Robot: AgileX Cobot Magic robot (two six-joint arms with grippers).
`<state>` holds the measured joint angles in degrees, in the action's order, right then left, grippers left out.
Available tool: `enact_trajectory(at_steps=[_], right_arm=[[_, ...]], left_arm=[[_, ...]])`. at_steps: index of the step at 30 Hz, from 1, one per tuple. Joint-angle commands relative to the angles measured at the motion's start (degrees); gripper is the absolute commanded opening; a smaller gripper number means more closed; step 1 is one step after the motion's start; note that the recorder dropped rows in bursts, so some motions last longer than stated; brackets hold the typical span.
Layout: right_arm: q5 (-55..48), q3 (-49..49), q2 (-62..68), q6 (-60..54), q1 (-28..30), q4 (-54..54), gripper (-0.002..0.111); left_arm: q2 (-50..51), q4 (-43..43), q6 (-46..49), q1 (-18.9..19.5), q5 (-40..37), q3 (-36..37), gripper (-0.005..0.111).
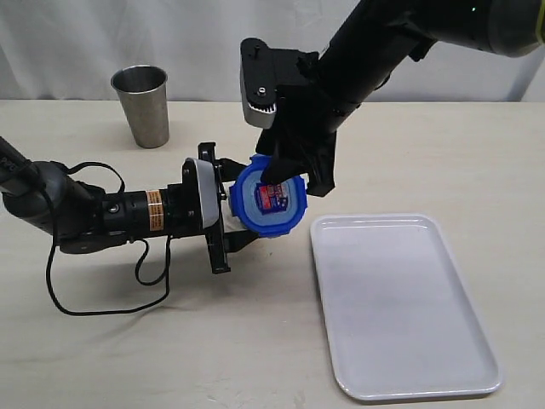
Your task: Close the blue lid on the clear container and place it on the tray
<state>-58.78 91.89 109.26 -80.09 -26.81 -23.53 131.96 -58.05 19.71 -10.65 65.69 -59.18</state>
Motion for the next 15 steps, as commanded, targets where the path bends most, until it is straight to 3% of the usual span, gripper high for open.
enact_trajectory(at_steps=[1, 15], right_arm=[[1.82, -4.12, -0.02, -1.08, -0.66, 0.66, 0.039], [1.28, -6.04, 3.53, 4.53, -2.18, 3.64, 0.039]], left_arm=[[0.18, 0.74, -1.64, 0.06, -3.39, 0.05, 0.0], [0.07, 1.3, -5.24, 0.06, -3.59, 0.05, 0.0]])
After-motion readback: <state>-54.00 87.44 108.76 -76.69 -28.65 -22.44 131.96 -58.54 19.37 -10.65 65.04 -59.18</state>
